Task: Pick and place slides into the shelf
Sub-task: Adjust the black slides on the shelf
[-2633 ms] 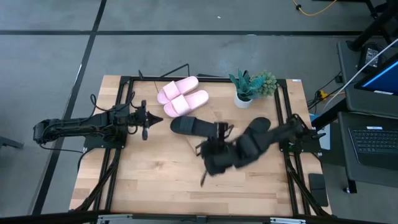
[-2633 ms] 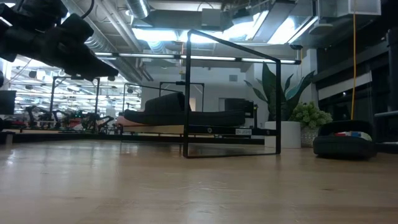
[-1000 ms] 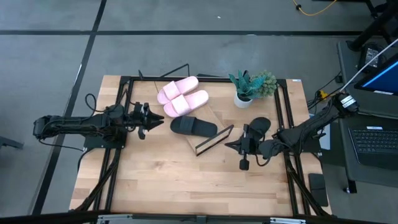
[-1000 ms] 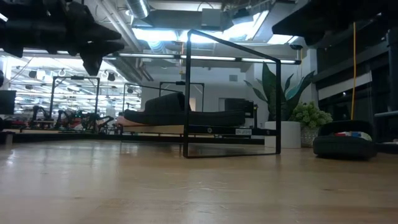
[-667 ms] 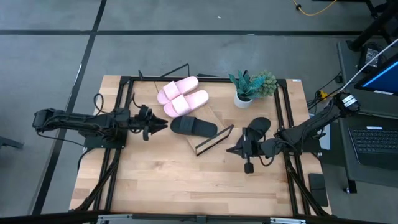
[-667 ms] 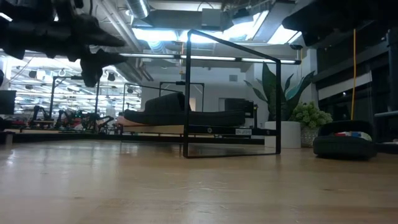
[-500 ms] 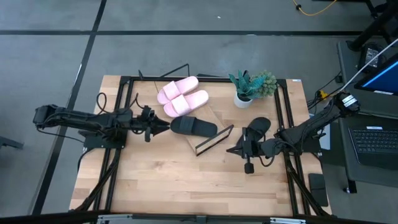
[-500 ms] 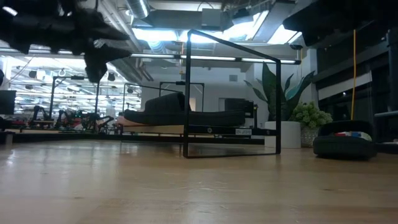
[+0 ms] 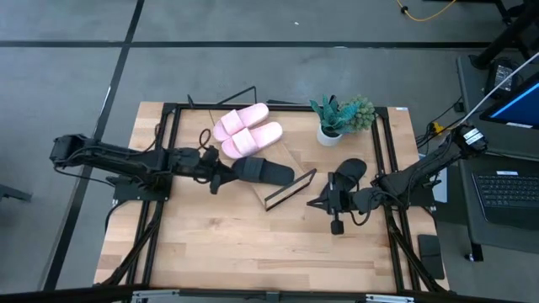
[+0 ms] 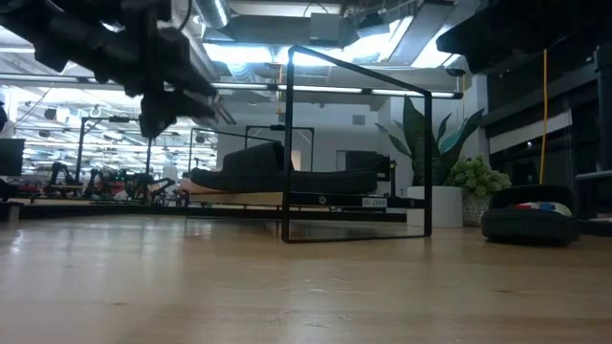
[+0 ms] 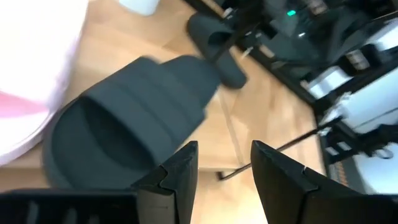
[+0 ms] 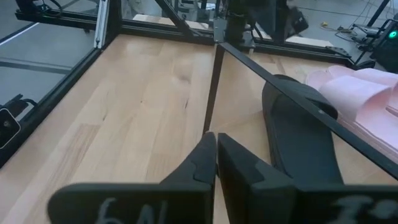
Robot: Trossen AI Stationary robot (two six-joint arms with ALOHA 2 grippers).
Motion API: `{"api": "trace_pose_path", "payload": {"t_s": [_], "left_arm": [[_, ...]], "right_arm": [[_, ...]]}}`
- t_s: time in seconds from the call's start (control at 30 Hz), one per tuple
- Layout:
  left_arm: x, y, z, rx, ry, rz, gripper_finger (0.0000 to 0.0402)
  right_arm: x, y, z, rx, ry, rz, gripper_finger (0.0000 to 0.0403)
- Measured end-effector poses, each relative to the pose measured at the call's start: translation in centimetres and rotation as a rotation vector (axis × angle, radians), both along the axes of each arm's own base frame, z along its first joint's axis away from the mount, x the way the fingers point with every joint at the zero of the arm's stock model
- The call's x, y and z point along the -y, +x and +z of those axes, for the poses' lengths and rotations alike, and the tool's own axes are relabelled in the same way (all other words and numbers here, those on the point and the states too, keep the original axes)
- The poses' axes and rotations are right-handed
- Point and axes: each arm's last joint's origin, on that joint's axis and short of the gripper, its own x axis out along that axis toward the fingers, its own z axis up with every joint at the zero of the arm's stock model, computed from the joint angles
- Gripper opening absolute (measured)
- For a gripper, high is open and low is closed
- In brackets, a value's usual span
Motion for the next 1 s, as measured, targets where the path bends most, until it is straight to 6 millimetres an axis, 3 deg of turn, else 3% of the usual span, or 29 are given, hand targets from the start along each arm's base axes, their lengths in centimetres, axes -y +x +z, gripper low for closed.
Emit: {"api": "trace_pose_path", "payload": {"t_s": [0.37,1.0], "left_arm": [[-0.2,1.4,-3.0,-0.168,0.013,0.041,0.0139],[-1.6,2.2,-3.7,-0.153,-0.007,0.127,0.0139]], "right_arm": [[0.0,0.0,0.0,0.000,0.000,0.000,0.0011],[0.0,0.0,0.0,0.000,0.000,0.000,0.0021]]}}
